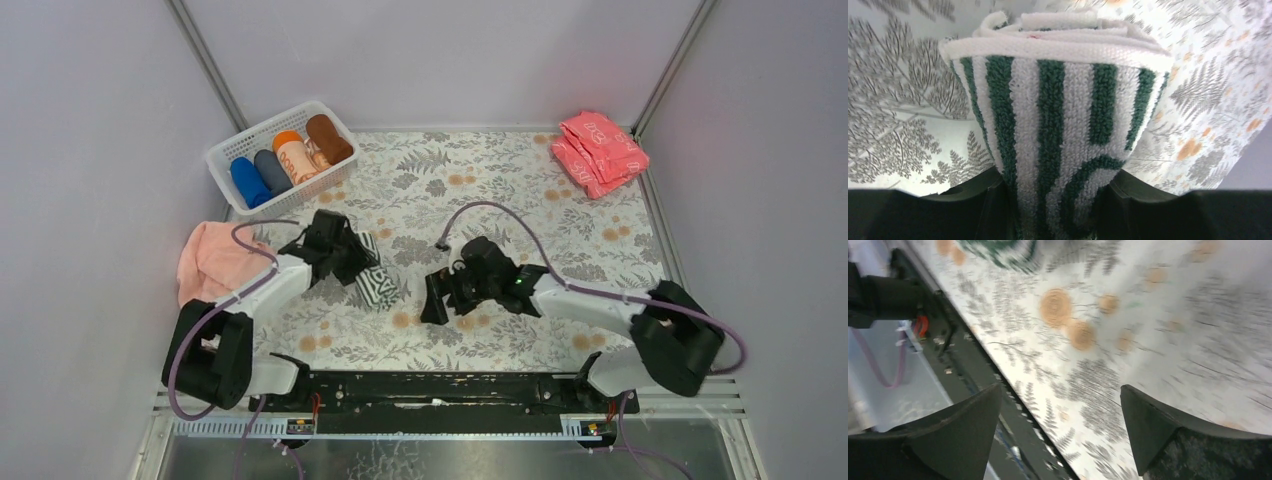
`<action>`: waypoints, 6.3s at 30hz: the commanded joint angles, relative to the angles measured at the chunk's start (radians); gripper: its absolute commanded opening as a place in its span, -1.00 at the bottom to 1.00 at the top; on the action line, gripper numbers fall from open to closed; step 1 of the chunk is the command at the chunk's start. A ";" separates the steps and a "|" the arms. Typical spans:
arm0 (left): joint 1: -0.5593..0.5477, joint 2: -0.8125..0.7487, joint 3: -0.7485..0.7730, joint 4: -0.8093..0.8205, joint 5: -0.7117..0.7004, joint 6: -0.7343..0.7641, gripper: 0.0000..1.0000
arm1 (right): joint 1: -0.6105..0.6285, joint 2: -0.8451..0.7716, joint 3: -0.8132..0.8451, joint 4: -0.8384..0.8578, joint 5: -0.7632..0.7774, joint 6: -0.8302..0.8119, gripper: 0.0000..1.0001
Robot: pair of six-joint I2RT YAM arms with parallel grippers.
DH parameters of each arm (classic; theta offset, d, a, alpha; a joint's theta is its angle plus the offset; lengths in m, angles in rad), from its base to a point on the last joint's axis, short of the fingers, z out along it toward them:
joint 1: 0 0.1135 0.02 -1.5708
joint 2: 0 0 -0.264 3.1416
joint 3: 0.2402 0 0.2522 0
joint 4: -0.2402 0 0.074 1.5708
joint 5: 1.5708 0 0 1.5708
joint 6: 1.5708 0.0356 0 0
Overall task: Roll the towels
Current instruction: Pick up the towel at the center of the board, then place the towel in the bin.
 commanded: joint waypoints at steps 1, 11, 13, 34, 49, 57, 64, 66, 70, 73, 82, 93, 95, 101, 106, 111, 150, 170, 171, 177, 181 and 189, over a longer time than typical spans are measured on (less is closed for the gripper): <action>0.094 0.016 0.148 -0.089 0.061 0.137 -0.30 | -0.021 -0.158 0.046 -0.289 0.286 -0.203 0.93; 0.400 0.187 0.600 -0.214 0.225 0.298 -0.30 | -0.034 -0.279 -0.050 -0.262 0.430 -0.308 0.99; 0.451 0.242 0.685 -0.222 0.248 0.322 -0.30 | -0.036 -0.268 -0.060 -0.245 0.432 -0.319 0.99; 0.730 0.831 1.235 -0.142 0.375 0.433 -0.31 | -0.042 -0.105 -0.076 -0.136 0.351 -0.359 0.98; 0.752 0.876 1.203 -0.135 0.130 0.574 -0.22 | -0.045 -0.090 -0.072 -0.132 0.347 -0.365 0.99; 0.758 0.923 1.214 -0.079 0.102 0.654 -0.19 | -0.045 -0.095 -0.080 -0.131 0.340 -0.359 0.99; 0.763 1.028 1.331 -0.158 0.111 0.714 -0.14 | -0.045 -0.077 -0.075 -0.129 0.336 -0.358 0.98; 0.762 1.055 1.351 -0.185 0.099 0.718 -0.11 | -0.045 -0.072 -0.073 -0.129 0.338 -0.359 0.99; 0.762 1.106 1.377 -0.246 0.035 0.712 -0.06 | -0.045 -0.069 -0.073 -0.131 0.338 -0.358 0.99; 0.762 1.137 1.394 -0.295 -0.018 0.696 -0.02 | -0.045 -0.070 -0.071 -0.130 0.337 -0.358 0.99; 0.760 1.066 1.352 -0.276 -0.021 0.647 0.32 | -0.046 -0.075 -0.069 -0.139 0.334 -0.358 0.99; 0.760 0.950 1.293 -0.228 0.009 0.594 0.68 | -0.046 -0.097 -0.073 -0.144 0.331 -0.356 1.00; 0.760 0.933 1.283 -0.222 0.004 0.583 0.73 | -0.045 -0.101 -0.075 -0.144 0.331 -0.355 1.00; 0.761 0.862 1.195 -0.150 0.005 0.548 0.87 | -0.046 -0.109 -0.078 -0.144 0.341 -0.352 1.00; 0.761 0.794 1.114 -0.070 -0.022 0.517 0.99 | -0.045 -0.113 -0.080 -0.144 0.346 -0.352 1.00; 0.760 0.778 1.083 -0.047 -0.011 0.502 1.00 | -0.046 -0.117 -0.083 -0.142 0.348 -0.350 1.00; 0.704 0.757 1.001 -0.003 -0.100 0.489 0.91 | -0.046 -0.112 -0.087 -0.137 0.338 -0.343 1.00; 0.704 0.611 0.851 0.222 -0.016 0.464 1.00 | -0.046 -0.123 -0.090 -0.138 0.358 -0.340 1.00; 0.702 0.598 0.839 0.229 -0.020 0.465 1.00 | -0.045 -0.125 -0.090 -0.138 0.361 -0.340 1.00; 0.701 0.509 0.775 0.210 -0.090 0.455 1.00 | -0.045 -0.156 -0.089 -0.145 0.390 -0.342 1.00; 0.694 0.415 0.683 0.194 -0.117 0.437 1.00 | -0.047 -0.196 -0.093 -0.158 0.426 -0.341 1.00; 0.614 0.163 0.531 0.026 -0.085 0.351 1.00 | -0.045 -0.318 -0.098 -0.183 0.550 -0.301 0.99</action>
